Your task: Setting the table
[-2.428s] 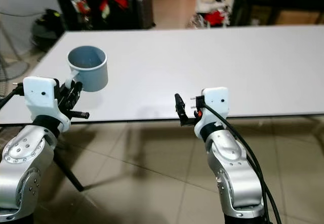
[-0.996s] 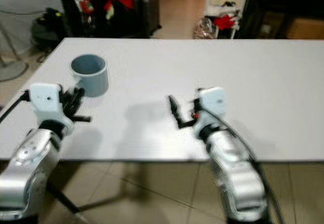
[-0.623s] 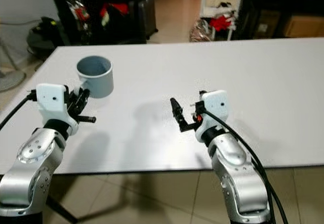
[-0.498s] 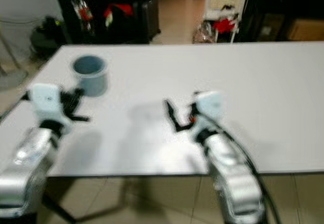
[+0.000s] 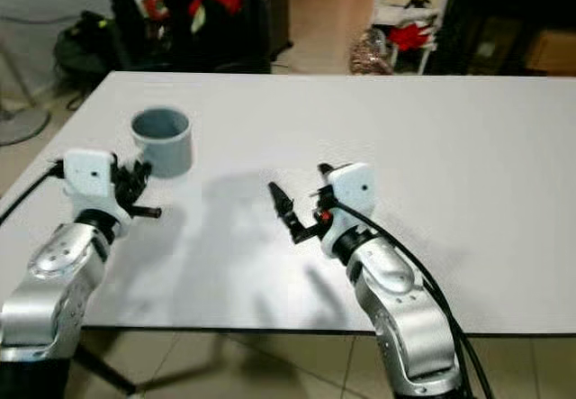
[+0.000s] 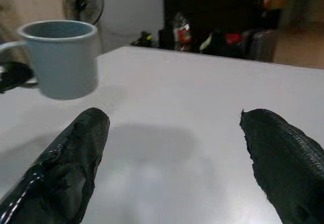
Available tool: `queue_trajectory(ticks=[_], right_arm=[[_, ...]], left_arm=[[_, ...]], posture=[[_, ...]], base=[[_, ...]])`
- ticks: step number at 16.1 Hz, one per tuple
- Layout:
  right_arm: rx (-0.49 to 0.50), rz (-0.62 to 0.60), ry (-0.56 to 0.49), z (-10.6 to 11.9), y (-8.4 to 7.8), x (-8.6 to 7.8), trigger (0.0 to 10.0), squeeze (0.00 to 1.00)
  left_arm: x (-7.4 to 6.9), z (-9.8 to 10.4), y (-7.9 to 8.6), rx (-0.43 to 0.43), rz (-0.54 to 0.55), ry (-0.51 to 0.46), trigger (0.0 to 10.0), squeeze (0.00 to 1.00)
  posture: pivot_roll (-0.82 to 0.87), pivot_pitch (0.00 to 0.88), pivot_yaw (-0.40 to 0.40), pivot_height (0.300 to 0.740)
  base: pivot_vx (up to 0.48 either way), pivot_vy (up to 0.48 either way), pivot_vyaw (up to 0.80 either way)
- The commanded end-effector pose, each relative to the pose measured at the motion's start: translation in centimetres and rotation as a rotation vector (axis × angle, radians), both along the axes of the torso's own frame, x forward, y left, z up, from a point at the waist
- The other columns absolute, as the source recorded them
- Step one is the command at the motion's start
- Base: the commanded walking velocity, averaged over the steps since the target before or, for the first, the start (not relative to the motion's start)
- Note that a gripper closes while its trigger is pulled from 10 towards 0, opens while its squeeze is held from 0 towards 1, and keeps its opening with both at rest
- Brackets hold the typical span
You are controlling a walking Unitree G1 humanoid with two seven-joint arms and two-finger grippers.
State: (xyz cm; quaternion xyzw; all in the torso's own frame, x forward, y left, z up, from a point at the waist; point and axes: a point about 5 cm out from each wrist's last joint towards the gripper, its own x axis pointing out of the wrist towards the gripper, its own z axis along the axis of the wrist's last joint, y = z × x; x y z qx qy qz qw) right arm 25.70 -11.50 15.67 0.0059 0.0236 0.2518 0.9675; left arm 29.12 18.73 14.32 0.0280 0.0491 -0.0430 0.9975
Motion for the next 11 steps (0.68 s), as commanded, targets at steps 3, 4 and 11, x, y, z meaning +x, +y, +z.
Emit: queue_trajectory(ticks=[3,4,11], right_arm=[[-0.036,0.082,0.049,-0.8,0.2,-0.7,10.0,0.0],[-0.041,0.097,0.055,-0.9,0.3,-0.9,10.0,0.0],[-0.063,0.127,0.092,-0.8,0.3,-2.0,10.0,0.0]], left_arm=[[2.1,-1.5,0.3,-0.026,-0.038,0.046,10.0,0.0],[2.4,-1.9,0.3,-0.028,-0.042,0.056,10.0,0.0],[6.4,-3.4,0.7,-0.047,0.01,0.034,10.0,0.0]], posture=[[-0.11,0.0,0.07,0.74],[-0.11,0.0,0.072,0.74],[-0.2,0.034,0.076,0.74]], base=[[0.0,0.0,0.0],[0.0,0.0,0.0],[0.0,0.0,0.0]])
